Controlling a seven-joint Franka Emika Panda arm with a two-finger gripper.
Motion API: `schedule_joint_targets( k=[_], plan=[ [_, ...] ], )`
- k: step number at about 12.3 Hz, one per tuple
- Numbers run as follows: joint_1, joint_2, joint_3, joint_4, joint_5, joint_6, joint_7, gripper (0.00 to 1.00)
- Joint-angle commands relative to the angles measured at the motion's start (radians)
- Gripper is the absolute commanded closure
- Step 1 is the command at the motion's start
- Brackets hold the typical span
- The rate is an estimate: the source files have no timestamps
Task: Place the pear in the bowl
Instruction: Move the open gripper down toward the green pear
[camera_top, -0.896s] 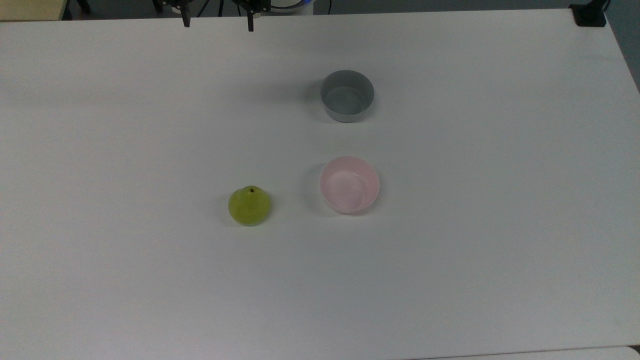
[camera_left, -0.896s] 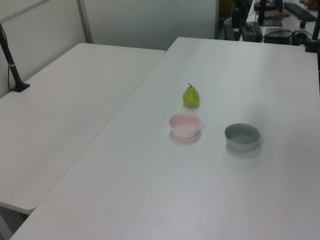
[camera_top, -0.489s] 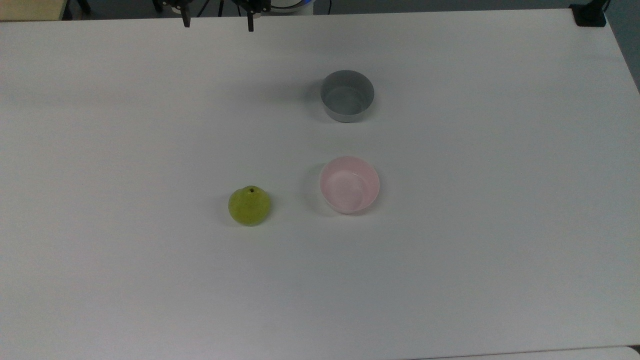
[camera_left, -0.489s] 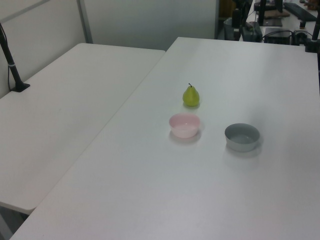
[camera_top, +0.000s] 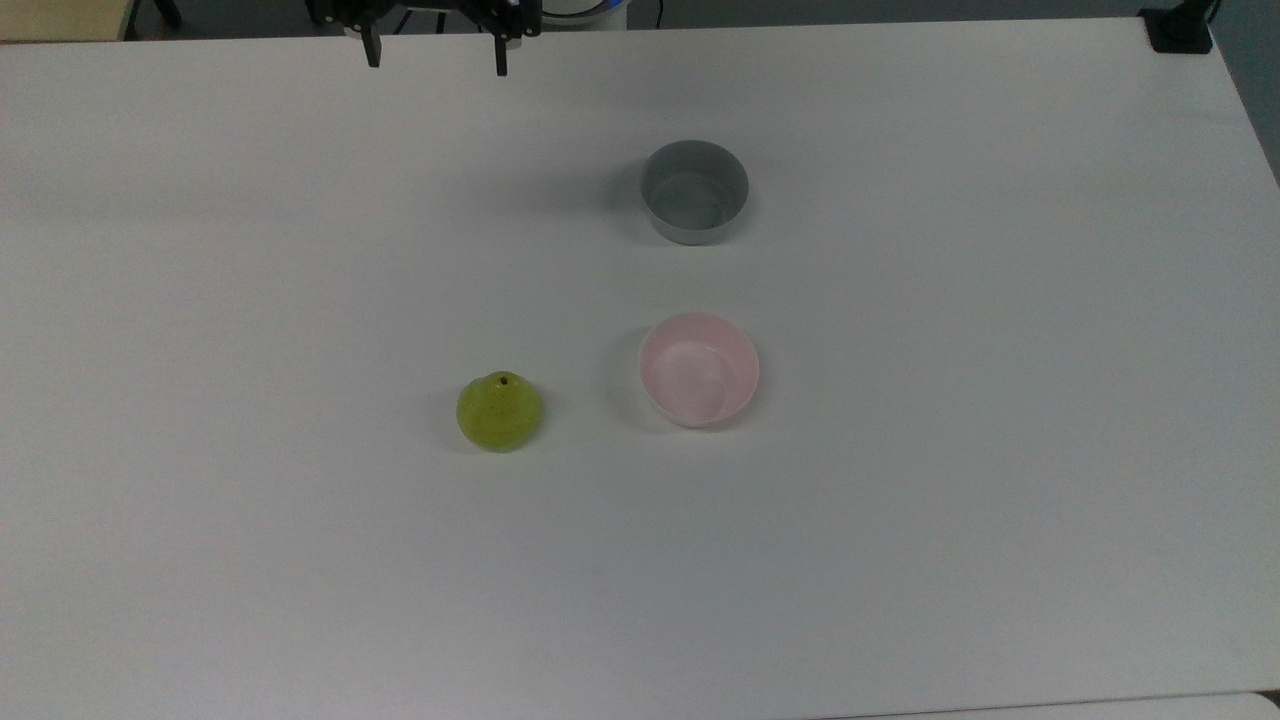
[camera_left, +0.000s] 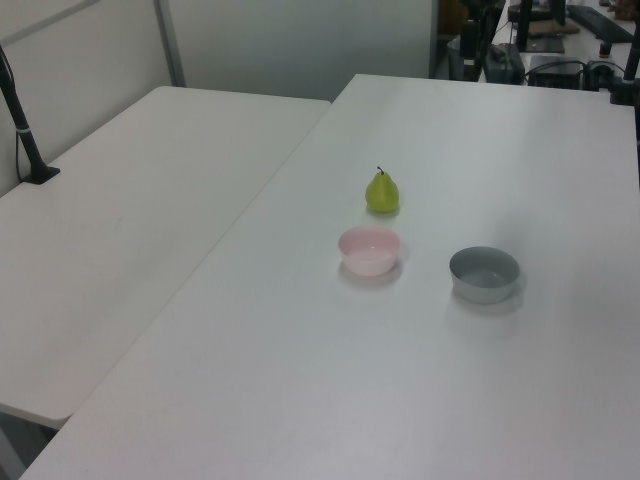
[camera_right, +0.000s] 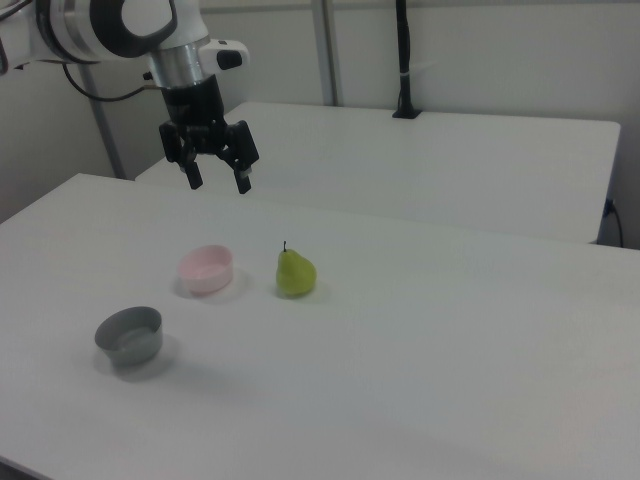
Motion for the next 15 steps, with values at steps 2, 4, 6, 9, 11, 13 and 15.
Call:
schedule_joint_targets(
  k=[2,4,6,9,11,13,15],
  plan=[
    [-0.006,0.021,-0.002,-0.029,0.021,0.098,0.002,0.00],
    [-0.006,0.054,-0.002,-0.029,0.021,0.148,0.002,0.00],
    [-0.004,0.086,-0.002,-0.029,0.021,0.192,0.004,0.00],
    [0.004,0.150,-0.001,-0.029,0.023,0.261,0.007,0.00],
    [0.005,0.205,0.004,-0.029,0.023,0.325,0.010,0.00],
    [0.013,0.253,0.005,-0.029,0.023,0.379,0.012,0.00],
    [0.019,0.287,0.005,-0.029,0.023,0.425,0.013,0.00]
  ],
)
